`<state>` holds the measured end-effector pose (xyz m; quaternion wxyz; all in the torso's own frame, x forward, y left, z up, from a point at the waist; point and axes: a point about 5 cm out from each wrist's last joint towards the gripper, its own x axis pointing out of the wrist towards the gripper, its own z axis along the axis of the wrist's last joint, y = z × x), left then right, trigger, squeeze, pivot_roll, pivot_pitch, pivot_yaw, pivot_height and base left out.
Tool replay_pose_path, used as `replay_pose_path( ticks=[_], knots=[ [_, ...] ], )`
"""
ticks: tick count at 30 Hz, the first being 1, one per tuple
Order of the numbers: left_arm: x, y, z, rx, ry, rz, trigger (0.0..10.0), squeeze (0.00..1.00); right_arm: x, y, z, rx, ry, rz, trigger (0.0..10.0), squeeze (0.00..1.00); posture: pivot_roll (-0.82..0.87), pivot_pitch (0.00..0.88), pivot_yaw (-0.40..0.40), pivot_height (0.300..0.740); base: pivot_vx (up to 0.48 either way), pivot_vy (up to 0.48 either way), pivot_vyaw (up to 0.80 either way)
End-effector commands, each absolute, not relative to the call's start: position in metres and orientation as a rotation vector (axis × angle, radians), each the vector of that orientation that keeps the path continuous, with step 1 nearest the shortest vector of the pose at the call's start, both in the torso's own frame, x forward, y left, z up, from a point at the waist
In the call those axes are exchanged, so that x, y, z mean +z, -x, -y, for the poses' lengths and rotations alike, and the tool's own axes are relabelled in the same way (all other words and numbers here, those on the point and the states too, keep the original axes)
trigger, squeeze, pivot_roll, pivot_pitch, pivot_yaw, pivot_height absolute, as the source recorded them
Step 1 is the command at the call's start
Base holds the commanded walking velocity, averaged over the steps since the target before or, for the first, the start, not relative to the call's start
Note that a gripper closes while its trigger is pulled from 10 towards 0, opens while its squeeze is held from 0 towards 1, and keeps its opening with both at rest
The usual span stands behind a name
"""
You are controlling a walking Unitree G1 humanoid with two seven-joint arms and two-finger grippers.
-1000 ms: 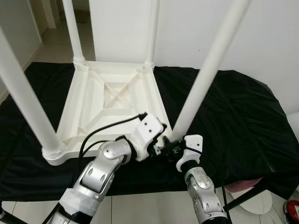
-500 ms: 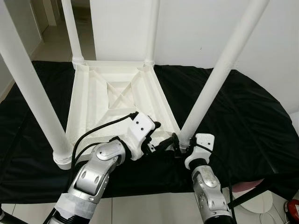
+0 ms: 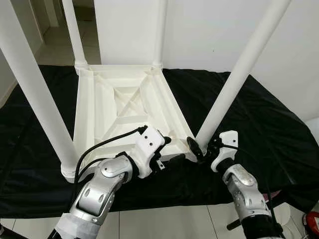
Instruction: Building children table
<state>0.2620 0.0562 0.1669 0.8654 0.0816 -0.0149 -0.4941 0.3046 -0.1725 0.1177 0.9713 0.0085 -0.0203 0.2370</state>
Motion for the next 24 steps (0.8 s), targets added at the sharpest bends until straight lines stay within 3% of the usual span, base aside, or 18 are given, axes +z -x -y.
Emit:
replay_pose_path(
  ticks=[1,14,15,17,18,19,20,24],
  knots=[
    [0.166,-0.261,-0.056,-1.014,-0.173,0.022,10.0,0.0,0.119,-0.308,0.174,0.53,-0.015,0.024,10.0,0.0,-0.03,0.0,-0.083,0.74,0.0,0.0,0.0],
    [0.175,-0.259,-0.056,-0.997,-0.19,0.055,10.0,0.0,0.125,-0.332,0.172,0.732,0.106,-0.028,10.0,0.0,0.01,0.0,-0.096,0.74,0.0,0.0,0.0],
    [0.176,-0.259,-0.055,-0.997,-0.19,0.057,10.0,0.0,0.124,-0.333,0.172,0.76,0.116,-0.048,8.2,0.0,0.01,0.0,-0.096,0.74,0.0,0.0,0.0],
    [0.176,-0.259,-0.055,-0.997,-0.19,0.057,10.0,0.0,0.124,-0.333,0.172,0.76,0.116,-0.048,8.2,0.0,0.01,0.0,-0.096,0.74,0.0,0.0,0.0],
    [0.176,-0.259,-0.055,-0.998,-0.19,0.059,10.0,0.0,0.124,-0.334,0.172,0.788,0.125,-0.066,4.5,0.0,0.01,0.0,-0.096,0.74,0.0,0.0,0.0],
    [0.176,-0.259,-0.055,-0.998,-0.19,0.059,10.0,0.0,0.124,-0.334,0.172,0.788,0.125,-0.066,4.5,0.0,0.01,0.0,-0.096,0.74,0.0,0.0,0.0],
    [0.177,-0.259,-0.054,-0.999,-0.191,0.061,10.0,0.0,0.123,-0.336,0.173,0.831,0.137,-0.094,0.0,0.0,0.01,0.0,-0.093,0.74,0.0,0.0,0.0],
    [0.178,-0.259,-0.053,-1.0,-0.191,0.063,10.0,0.0,0.122,-0.336,0.175,0.849,0.144,-0.102,0.0,0.0,0.01,0.0,-0.093,0.74,0.0,0.0,0.0]
  ],
)
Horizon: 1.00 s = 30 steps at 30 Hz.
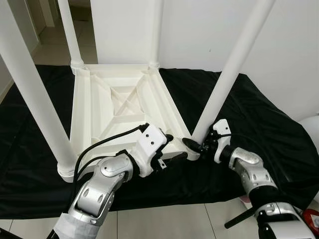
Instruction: Building children table
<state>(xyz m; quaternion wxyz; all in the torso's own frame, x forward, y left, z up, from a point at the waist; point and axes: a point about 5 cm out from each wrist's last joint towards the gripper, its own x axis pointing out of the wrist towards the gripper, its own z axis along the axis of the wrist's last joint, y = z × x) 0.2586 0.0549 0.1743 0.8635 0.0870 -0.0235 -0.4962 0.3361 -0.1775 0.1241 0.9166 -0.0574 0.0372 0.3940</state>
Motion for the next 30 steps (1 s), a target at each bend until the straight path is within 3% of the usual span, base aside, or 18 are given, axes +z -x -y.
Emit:
replay_pose_path(
  ticks=[1,11,12,14,15,20,21,27,30],
  knots=[
    [0.178,-0.259,-0.053,-1.002,-0.19,0.064,10.0,0.0,0.122,-0.336,0.176,0.854,0.145,-0.105,0.0,0.0,0.01,0.0,-0.092,0.74,0.0,0.0,0.0],
    [0.178,-0.26,-0.049,-1.01,-0.188,0.064,10.0,0.0,0.118,-0.333,0.179,0.835,0.103,-0.105,0.0,0.0,0.0,0.0,-0.087,0.74,0.0,0.0,0.0],
    [0.178,-0.26,-0.048,-1.014,-0.185,0.064,10.0,0.0,0.117,-0.329,0.177,0.802,0.088,-0.09,4.2,0.0,-0.02,0.0,-0.083,0.74,0.0,0.0,0.0],
    [0.178,-0.26,-0.048,-1.014,-0.185,0.064,10.0,0.0,0.117,-0.329,0.177,0.802,0.088,-0.09,4.2,0.0,-0.02,0.0,-0.083,0.74,0.0,0.0,0.0],
    [0.177,-0.26,-0.047,-1.019,-0.183,0.063,10.0,0.0,0.116,-0.326,0.174,0.773,0.078,-0.078,10.0,0.0,-0.02,0.0,-0.081,0.74,0.0,0.0,0.0],
    [0.177,-0.26,-0.044,-1.028,-0.178,0.062,10.0,0.0,0.117,-0.322,0.162,0.635,0.066,-0.035,10.0,0.0,-0.04,0.0,-0.078,0.74,0.0,0.0,0.0],
    [0.176,-0.259,-0.044,-1.031,-0.176,0.061,10.0,0.0,0.116,-0.318,0.157,0.536,0.054,-0.014,10.0,0.0,-0.04,0.0,-0.081,0.74,0.0,0.0,0.0],
    [0.176,-0.259,-0.043,-1.03,-0.174,0.061,10.0,0.0,0.116,-0.313,0.152,0.439,0.045,0.008,10.0,0.0,-0.04,0.0,-0.083,0.74,0.0,0.0,0.0],
    [0.176,-0.259,-0.043,-1.027,-0.17,0.062,10.0,0.0,0.113,-0.307,0.152,0.229,-0.006,-0.01,10.0,0.0,-0.04,0.0,-0.092,0.74,0.0,0.0,0.0]
  ],
)
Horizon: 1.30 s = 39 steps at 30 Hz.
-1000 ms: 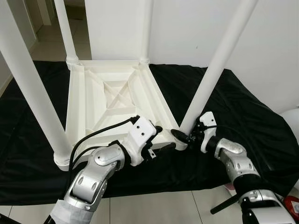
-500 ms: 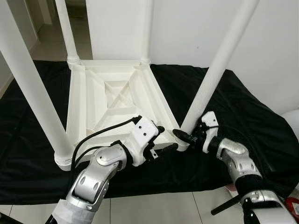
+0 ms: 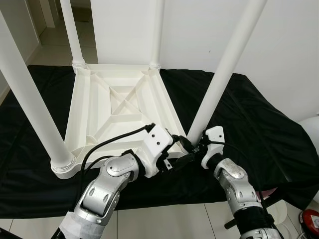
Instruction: Building children table
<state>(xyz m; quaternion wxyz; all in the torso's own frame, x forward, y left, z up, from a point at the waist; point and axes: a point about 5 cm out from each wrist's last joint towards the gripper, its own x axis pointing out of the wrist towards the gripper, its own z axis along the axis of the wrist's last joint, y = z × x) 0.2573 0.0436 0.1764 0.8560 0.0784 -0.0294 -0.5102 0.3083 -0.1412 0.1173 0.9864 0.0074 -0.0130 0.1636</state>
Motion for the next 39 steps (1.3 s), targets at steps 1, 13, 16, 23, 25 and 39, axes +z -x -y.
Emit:
replay_pose_path(
  ticks=[1,13,16,23,25,39],
  knots=[
    [0.176,-0.259,-0.043,-1.027,-0.17,0.062,10.0,0.0,0.113,-0.307,0.152,0.229,-0.006,-0.01,10.0,0.0,-0.04,0.0,-0.092,0.74,0.0,0.0,0.0],
    [0.175,-0.259,-0.04,-1.036,-0.167,0.067,10.0,0.0,0.12,-0.294,0.132,-0.101,-0.098,-0.004,10.0,0.0,-0.04,0.0,-0.089,0.74,0.0,0.0,0.0],
    [0.175,-0.259,-0.04,-1.037,-0.168,0.067,10.0,0.0,0.121,-0.294,0.132,-0.099,-0.097,0.0,10.0,0.0,-0.04,0.0,-0.089,0.74,0.0,0.0,0.0],
    [0.176,-0.26,-0.04,-1.035,-0.17,0.069,10.0,0.0,0.124,-0.291,0.128,-0.078,-0.101,0.006,10.0,1.0,-0.04,0.0,-0.092,0.74,0.0,0.0,0.0],
    [0.176,-0.26,-0.041,-1.035,-0.171,0.07,10.0,0.0,0.126,-0.29,0.128,-0.056,-0.109,0.024,10.0,1.0,-0.04,0.0,-0.094,0.74,0.0,0.0,0.0],
    [0.177,-0.264,-0.046,-1.008,-0.173,0.068,10.0,0.0,0.129,-0.278,0.167,0.287,-0.007,0.069,10.0,0.0,-0.04,0.0,-0.089,0.74,0.0,0.0,0.0]
  ],
)
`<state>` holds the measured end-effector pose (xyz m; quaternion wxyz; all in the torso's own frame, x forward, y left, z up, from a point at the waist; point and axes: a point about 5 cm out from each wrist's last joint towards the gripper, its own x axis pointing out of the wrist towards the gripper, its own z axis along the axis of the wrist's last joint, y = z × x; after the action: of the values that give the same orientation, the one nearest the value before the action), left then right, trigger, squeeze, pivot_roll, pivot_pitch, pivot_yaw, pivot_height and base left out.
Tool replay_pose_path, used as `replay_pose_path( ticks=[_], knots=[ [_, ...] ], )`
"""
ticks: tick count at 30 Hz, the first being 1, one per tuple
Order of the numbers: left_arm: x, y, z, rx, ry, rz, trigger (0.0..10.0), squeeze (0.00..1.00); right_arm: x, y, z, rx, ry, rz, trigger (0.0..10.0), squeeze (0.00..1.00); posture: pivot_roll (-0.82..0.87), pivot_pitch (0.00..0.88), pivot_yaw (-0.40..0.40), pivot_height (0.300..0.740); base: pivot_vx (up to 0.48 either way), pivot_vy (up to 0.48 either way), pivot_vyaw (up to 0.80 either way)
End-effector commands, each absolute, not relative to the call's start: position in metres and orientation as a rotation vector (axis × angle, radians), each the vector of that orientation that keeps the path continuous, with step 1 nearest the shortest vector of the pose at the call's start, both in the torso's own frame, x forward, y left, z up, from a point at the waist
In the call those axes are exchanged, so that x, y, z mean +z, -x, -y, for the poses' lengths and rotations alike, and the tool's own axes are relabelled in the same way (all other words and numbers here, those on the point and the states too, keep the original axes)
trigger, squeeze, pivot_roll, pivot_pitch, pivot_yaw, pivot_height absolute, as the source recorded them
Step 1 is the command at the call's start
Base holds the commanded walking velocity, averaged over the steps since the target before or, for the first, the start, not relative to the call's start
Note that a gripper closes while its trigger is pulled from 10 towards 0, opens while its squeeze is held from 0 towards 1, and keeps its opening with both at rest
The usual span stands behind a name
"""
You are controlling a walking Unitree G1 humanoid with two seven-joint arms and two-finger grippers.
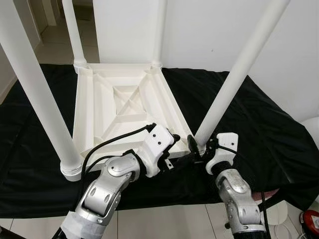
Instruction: Building children table
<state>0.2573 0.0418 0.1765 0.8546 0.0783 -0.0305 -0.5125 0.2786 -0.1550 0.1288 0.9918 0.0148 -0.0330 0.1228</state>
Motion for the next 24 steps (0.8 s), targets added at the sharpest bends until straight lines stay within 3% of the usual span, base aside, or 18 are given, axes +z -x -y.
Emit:
replay_pose_path(
  ticks=[1,10,24],
  knots=[
    [0.177,-0.264,-0.046,-1.008,-0.173,0.068,10.0,0.0,0.129,-0.278,0.167,0.287,-0.007,0.069,10.0,0.0,-0.04,0.0,-0.089,0.74,0.0,0.0,0.0],
    [0.178,-0.267,-0.048,-1.005,-0.188,0.075,10.0,0.0,0.133,-0.303,0.187,0.497,0.093,0.042,10.0,0.0,-0.04,0.0,-0.086,0.74,0.0,0.0,0.0],
    [0.179,-0.265,-0.05,-1.005,-0.216,0.077,10.0,0.0,0.127,-0.335,0.167,0.742,0.161,-0.041,10.0,0.0,0.0,0.0,-0.081,0.74,0.0,0.0,0.0]
  ],
)
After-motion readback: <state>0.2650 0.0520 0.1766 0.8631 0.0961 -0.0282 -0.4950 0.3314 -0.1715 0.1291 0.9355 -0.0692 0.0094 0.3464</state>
